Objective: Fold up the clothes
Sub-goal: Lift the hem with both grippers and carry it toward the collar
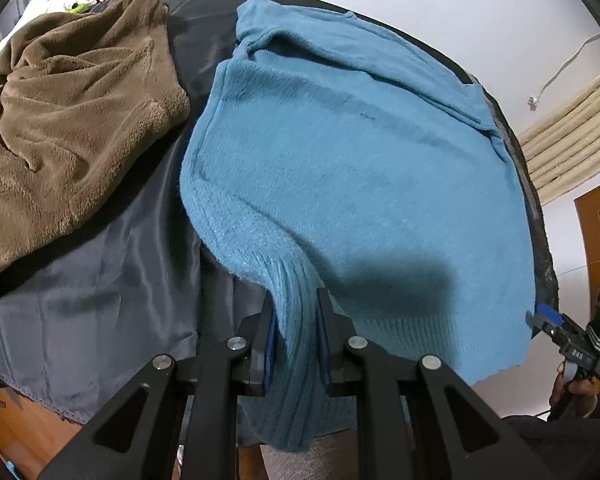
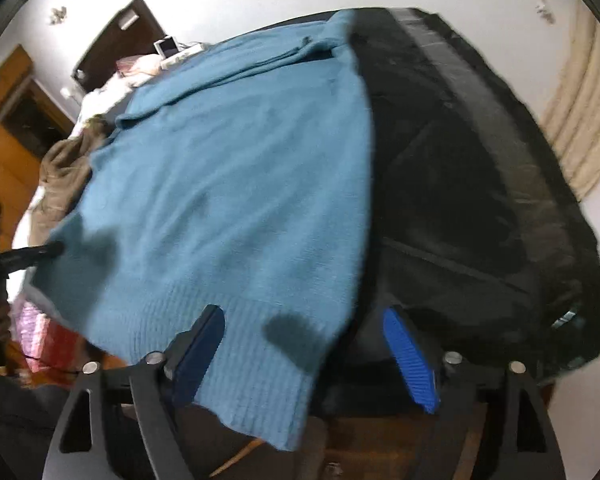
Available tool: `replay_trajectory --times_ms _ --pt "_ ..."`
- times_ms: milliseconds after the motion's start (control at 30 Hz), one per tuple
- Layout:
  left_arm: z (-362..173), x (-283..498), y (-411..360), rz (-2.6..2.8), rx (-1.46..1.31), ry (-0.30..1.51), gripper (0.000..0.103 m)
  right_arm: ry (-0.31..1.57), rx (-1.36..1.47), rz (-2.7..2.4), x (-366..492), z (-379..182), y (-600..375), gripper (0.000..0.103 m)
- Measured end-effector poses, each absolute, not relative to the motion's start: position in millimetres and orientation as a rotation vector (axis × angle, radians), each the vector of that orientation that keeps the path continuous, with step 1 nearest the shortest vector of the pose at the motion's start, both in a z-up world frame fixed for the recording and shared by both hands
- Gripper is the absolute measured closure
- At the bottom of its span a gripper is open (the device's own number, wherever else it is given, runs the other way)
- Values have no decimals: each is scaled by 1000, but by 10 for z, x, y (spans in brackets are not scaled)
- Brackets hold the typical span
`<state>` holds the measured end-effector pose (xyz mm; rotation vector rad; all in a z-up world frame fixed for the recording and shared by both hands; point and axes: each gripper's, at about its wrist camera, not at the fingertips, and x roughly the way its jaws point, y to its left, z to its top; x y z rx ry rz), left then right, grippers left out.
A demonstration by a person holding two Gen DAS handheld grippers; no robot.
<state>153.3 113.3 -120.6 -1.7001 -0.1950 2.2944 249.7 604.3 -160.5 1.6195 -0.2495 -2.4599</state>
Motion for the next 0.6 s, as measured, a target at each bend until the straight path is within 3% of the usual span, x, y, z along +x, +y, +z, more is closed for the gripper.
replay_trajectory --times_ms 400,500,567,600 --pt "-1217 1535 1157 2295 -1718 -181 84 -156 1617 -2439 2583 -1692 5727 19" --pt "-1221 1554 1137 2294 -1725 -182 84 31 1587 -2449 2558 -1728 5456 19" --pt "-1226 1566 1121 2293 -1729 -187 84 194 1540 -2432 2598 -1753 5252 25" --pt "-1228 1571 1112 2293 -1730 -191 84 222 1505 -2411 2616 -1741 5180 39"
